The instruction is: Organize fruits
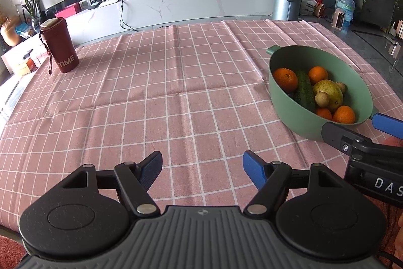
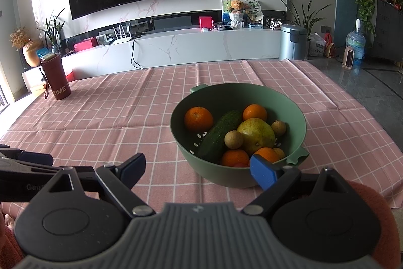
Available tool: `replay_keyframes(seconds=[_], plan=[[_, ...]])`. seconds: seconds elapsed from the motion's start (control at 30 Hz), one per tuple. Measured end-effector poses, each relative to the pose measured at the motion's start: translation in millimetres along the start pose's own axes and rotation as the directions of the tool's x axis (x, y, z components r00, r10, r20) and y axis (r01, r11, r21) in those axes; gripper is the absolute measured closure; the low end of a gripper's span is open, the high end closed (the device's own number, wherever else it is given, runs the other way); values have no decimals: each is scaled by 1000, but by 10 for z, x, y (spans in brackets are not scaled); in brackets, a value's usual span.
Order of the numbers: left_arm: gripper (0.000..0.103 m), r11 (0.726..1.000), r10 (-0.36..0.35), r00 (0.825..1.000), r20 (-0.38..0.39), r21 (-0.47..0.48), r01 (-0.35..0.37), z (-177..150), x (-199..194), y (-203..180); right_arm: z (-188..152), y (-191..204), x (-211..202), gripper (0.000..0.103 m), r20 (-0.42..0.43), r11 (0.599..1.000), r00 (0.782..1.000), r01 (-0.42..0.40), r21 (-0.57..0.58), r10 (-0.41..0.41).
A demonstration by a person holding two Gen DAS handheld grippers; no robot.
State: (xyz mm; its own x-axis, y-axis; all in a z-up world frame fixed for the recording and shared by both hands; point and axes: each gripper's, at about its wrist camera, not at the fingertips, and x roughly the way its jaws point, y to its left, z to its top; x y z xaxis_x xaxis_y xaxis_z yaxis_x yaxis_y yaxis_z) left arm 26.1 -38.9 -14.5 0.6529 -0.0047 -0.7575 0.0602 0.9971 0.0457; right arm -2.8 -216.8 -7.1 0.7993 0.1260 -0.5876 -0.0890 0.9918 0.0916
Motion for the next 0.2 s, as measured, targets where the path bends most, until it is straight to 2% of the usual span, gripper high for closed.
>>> replay_keyframes(seconds=[0.2], plan=[[18, 1000, -18, 1000, 8, -9, 18, 8, -22, 26, 3, -1, 1, 16, -1, 1000, 1000, 0, 1, 0]])
